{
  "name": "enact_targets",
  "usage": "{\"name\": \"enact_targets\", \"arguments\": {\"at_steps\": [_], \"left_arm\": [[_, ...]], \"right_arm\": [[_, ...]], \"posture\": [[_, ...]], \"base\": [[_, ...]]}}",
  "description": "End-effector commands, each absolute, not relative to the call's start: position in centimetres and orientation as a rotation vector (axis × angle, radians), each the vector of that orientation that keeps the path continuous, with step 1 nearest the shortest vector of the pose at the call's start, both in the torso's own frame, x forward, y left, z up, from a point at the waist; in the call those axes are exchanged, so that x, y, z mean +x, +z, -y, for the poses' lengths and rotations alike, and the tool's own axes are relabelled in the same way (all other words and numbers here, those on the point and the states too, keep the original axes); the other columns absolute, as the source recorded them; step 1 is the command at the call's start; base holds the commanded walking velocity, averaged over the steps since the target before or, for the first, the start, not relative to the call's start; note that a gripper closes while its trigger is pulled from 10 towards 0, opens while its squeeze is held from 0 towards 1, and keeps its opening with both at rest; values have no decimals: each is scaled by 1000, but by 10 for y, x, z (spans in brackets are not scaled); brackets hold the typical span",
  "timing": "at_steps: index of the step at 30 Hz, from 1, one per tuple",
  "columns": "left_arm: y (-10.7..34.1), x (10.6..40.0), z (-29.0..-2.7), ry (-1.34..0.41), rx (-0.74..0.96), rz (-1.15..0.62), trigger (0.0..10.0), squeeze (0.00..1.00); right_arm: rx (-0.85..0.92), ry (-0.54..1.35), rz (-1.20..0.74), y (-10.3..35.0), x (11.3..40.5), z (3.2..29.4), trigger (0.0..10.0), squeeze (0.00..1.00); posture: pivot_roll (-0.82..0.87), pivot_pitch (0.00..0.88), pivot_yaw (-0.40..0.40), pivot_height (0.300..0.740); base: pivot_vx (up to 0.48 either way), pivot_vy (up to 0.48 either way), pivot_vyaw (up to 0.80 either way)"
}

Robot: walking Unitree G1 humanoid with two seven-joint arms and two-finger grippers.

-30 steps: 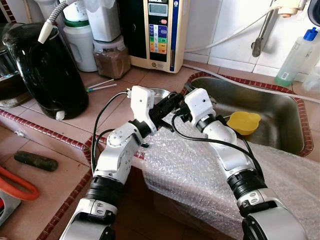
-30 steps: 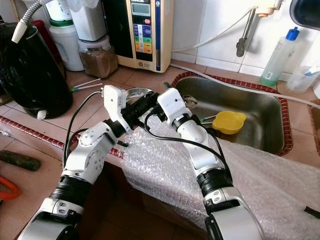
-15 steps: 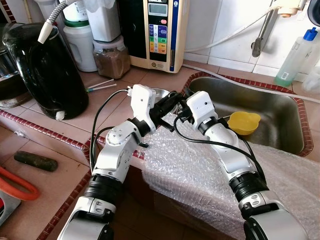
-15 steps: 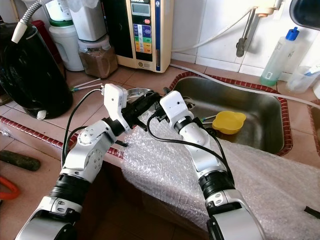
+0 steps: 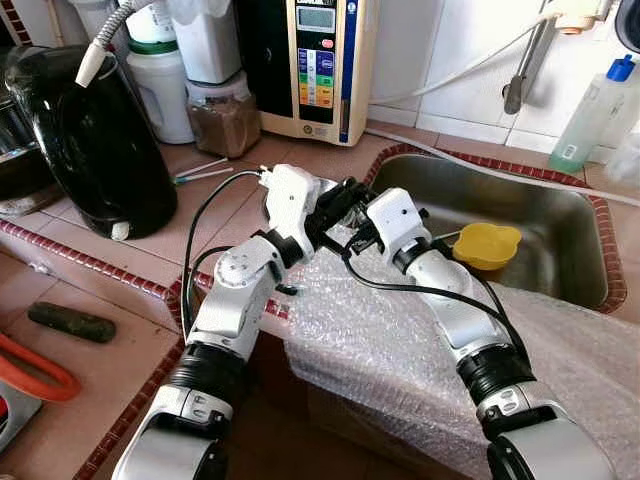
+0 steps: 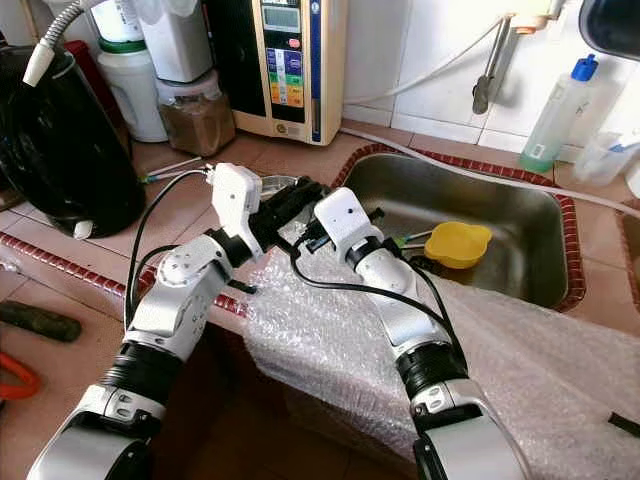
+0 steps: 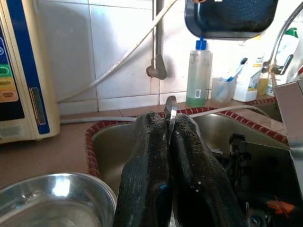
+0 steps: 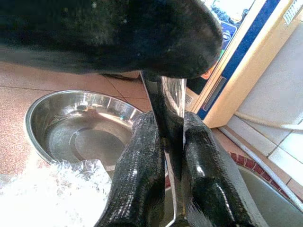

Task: Kitchen organization

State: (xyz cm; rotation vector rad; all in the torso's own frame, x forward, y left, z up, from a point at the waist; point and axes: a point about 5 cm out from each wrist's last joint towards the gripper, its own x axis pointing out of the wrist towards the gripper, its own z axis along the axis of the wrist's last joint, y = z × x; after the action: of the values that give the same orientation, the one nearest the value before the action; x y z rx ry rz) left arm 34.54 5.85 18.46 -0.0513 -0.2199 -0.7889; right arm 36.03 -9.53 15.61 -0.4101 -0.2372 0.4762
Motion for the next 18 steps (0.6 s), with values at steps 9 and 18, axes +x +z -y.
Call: {"name": "enact_targets", "arguments": {"at_steps": [9,18], "left_arm": [[175,349,-76,-693,-46,187,7569,0],[174,348,-76,-706,-67,179,10000,0]], "right_arm": [[-385,406,244,162,366,111,0,0],[-395,400,236,161,368,114,0,0]], "posture": [[28,0,46,740],[39,0,46,740]], "base": [[0,0,0],[0,0,0]]}}
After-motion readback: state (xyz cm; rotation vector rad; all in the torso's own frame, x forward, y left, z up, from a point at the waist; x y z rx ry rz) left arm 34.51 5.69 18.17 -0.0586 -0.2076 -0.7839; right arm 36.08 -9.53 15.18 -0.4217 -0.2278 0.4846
